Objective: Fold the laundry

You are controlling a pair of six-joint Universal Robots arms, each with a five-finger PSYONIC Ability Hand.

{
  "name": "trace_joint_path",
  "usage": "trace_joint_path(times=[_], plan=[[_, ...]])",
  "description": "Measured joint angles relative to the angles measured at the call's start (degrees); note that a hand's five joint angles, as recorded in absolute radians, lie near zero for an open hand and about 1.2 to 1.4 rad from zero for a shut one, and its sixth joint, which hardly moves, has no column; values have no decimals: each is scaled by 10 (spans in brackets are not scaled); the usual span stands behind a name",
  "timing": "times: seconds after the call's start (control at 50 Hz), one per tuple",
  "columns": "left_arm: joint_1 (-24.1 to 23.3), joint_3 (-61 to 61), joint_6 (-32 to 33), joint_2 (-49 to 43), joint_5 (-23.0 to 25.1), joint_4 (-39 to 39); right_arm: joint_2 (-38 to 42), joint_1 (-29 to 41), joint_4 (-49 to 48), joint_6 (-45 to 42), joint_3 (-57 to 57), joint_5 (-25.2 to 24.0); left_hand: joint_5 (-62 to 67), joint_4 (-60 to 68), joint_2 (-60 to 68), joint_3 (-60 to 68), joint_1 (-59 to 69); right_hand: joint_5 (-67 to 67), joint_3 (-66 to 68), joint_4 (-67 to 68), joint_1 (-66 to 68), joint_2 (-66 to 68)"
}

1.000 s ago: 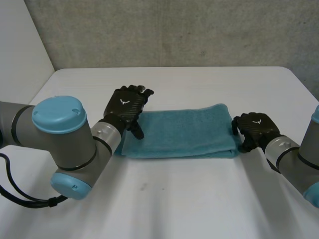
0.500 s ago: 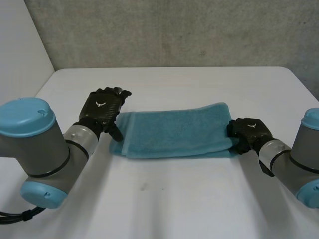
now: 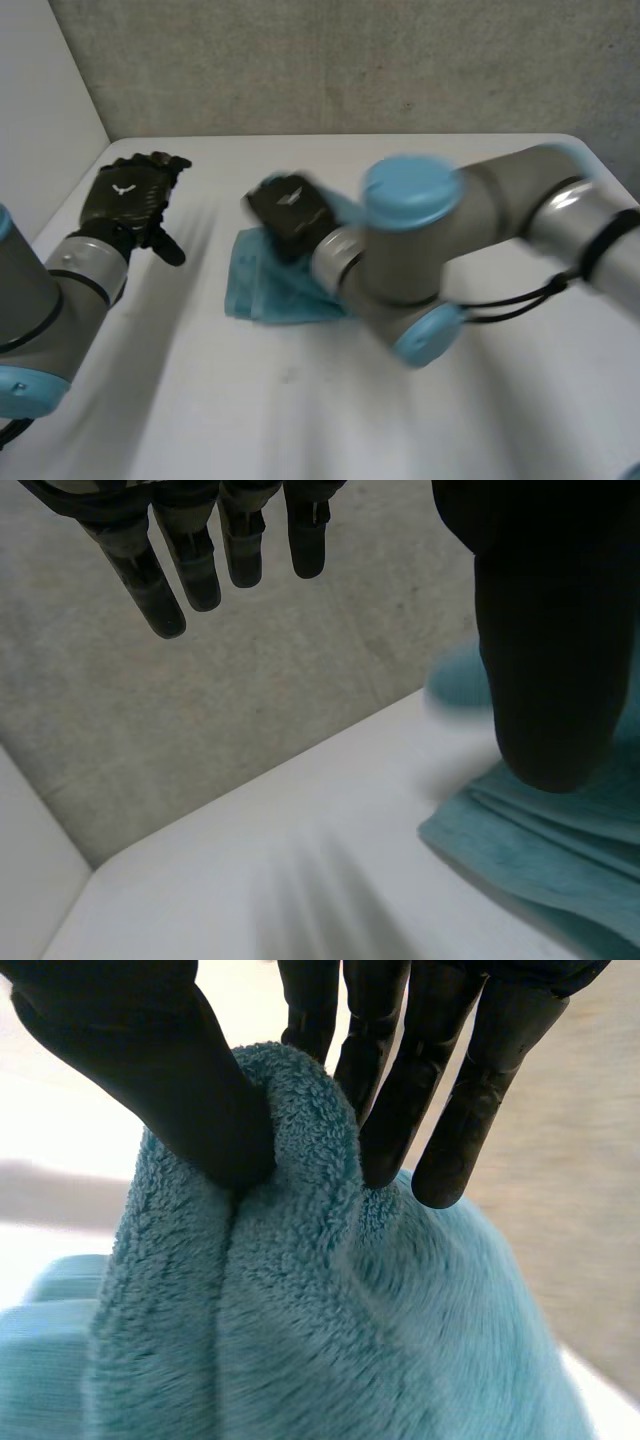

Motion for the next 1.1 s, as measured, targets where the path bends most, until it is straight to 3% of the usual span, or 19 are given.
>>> trace_joint_path(times=[0.08,0.1,0.12,0.16,0.18,0.22,0.36,0.42,0.44,0.48,0.62,0.76,0.96,1.1], plan=[[15,-5,0,9,2,-1,65,43,26,-19,-49,2,0,0,0,0,0,-87,-107,-110,-61,-95],[17,-4,0,9,3,-1,71,46,28,-23,-54,4,0,0,0,0,0,-134,-166,-159,-102,-152],[18,-3,0,9,3,-1,78,49,31,-30,-59,11,0,0,0,0,0,-260,-285,-287,-227,-272],[18,-1,1,9,4,-1,79,49,32,-36,-62,18,0,0,0,0,0,-260,-285,-287,-227,-272],[17,5,1,7,5,-1,72,47,33,-41,-62,36,0,0,0,0,0,-471,-494,-496,-387,-483],[15,17,1,4,6,-1,55,42,32,-43,-58,57,0,0,0,0,0,-522,-552,-549,-420,-530],[-20,90,-11,-35,6,-13,-27,4,29,-2,-11,104,0,0,0,0,0,-526,-558,-551,-423,-535],[-27,102,-15,-43,6,-17,-36,-2,28,6,-3,105,0,0,0,0,0,-526,-558,-551,-423,-535],[-60,156,-39,-84,6,-45,-67,-36,27,51,31,93,0,0,0,0,0,-526,-558,-551,-423,-535],[-74,186,-57,-113,5,-72,-69,-52,30,71,41,79,0,0,0,0,0,-526,-558,-551,-423,-535],[-97,251,-99,-199,-2,-152,-31,-93,53,112,43,30,0,0,0,0,0,-527,-558,-551,-423,-535],[-94,256,-104,-262,-32,-194,69,-129,130,124,-31,-13,0,0,0,0,0,-527,-558,-551,-423,-535],[-85,237,-89,-249,-36,-197,77,-142,177,120,-82,-29,0,0,0,0,0,-531,-558,-551,-426,-535],[-80,242,-87,-134,-33,-194,-41,-152,173,119,-70,-13,0,0,0,0,0,-531,-558,-551,-426,-535]])
